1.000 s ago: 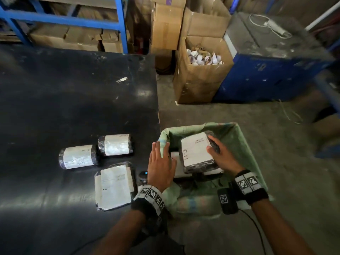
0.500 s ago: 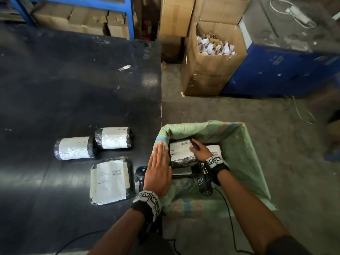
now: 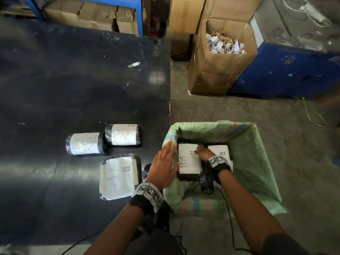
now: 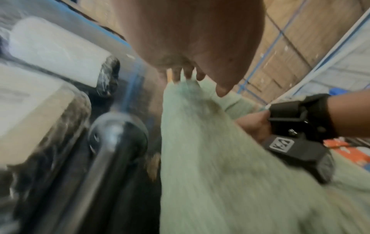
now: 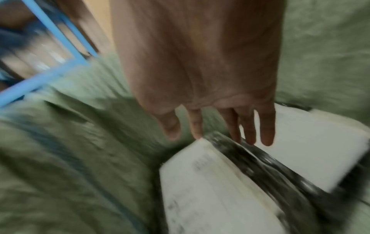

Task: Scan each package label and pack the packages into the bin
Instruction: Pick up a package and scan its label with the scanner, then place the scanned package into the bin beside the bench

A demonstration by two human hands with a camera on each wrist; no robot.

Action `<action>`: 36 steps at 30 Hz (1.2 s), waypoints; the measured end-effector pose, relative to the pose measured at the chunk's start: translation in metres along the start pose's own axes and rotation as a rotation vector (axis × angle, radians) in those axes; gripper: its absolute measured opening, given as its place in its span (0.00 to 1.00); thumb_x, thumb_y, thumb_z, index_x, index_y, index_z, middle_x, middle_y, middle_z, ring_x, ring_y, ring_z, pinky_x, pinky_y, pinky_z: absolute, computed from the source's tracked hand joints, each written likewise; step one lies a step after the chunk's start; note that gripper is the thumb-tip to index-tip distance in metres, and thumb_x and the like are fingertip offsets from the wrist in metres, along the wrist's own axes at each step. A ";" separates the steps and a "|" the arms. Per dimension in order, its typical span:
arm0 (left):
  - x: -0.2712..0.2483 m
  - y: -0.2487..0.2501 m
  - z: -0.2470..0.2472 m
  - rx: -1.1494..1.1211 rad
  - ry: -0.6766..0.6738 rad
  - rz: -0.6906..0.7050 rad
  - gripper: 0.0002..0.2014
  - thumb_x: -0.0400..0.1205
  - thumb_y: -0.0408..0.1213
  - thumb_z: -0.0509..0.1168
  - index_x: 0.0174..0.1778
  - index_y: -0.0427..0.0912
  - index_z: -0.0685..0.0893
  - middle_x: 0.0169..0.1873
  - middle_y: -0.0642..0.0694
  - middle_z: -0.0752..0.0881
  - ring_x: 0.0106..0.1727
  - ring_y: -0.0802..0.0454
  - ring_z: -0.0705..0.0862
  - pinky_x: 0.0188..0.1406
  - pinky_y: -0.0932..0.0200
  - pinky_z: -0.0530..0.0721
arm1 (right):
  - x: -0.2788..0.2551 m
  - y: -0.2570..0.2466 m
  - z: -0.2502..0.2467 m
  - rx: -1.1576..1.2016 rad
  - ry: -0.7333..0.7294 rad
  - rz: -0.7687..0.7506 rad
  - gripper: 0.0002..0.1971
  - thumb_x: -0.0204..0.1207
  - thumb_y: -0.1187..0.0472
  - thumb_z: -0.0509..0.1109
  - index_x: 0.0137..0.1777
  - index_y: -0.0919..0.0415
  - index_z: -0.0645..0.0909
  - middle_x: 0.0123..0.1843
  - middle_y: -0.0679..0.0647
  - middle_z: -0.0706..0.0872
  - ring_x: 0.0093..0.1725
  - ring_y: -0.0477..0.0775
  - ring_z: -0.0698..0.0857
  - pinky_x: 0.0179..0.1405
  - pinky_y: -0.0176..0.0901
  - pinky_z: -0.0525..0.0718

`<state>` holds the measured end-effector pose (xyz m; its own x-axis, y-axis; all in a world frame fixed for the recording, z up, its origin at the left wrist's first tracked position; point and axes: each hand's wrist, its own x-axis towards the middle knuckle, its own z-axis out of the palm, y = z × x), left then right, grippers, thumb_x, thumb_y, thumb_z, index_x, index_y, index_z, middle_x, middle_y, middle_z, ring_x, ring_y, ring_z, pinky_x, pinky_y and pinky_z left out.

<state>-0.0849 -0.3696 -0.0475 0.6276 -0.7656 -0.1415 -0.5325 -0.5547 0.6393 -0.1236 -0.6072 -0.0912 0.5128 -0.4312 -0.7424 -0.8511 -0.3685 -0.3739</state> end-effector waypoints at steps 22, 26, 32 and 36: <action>-0.154 -0.170 -0.033 -0.115 0.131 -0.596 0.53 0.71 0.78 0.57 0.87 0.65 0.39 0.88 0.33 0.42 0.88 0.32 0.40 0.84 0.32 0.51 | -0.145 -0.096 0.177 0.140 0.117 -0.114 0.39 0.83 0.43 0.60 0.87 0.54 0.45 0.82 0.65 0.67 0.78 0.67 0.72 0.77 0.53 0.67; -0.154 -0.171 -0.018 -0.102 0.153 -0.560 0.59 0.67 0.79 0.61 0.87 0.63 0.35 0.88 0.32 0.42 0.88 0.34 0.39 0.85 0.36 0.48 | -0.139 -0.085 0.189 0.274 0.159 -0.205 0.32 0.87 0.52 0.57 0.86 0.58 0.49 0.87 0.59 0.57 0.84 0.61 0.63 0.80 0.45 0.60; -0.158 -0.172 -0.015 -0.206 0.185 -0.472 0.59 0.65 0.76 0.66 0.88 0.62 0.43 0.88 0.32 0.45 0.87 0.39 0.37 0.85 0.36 0.45 | -0.136 -0.076 0.203 0.367 0.190 -0.255 0.27 0.87 0.49 0.53 0.85 0.46 0.54 0.86 0.52 0.57 0.85 0.58 0.59 0.79 0.38 0.54; -0.161 -0.167 -0.014 -0.289 0.202 -0.500 0.57 0.65 0.71 0.70 0.88 0.62 0.49 0.87 0.31 0.52 0.88 0.31 0.50 0.80 0.28 0.61 | -0.132 -0.074 0.201 0.381 0.157 -0.243 0.26 0.89 0.54 0.51 0.85 0.53 0.53 0.85 0.50 0.58 0.83 0.52 0.62 0.75 0.35 0.63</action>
<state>-0.0890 -0.1490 -0.1205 0.8721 -0.3429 -0.3492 0.0122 -0.6982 0.7158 -0.1515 -0.3572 -0.0772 0.6878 -0.5000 -0.5263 -0.6700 -0.1580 -0.7254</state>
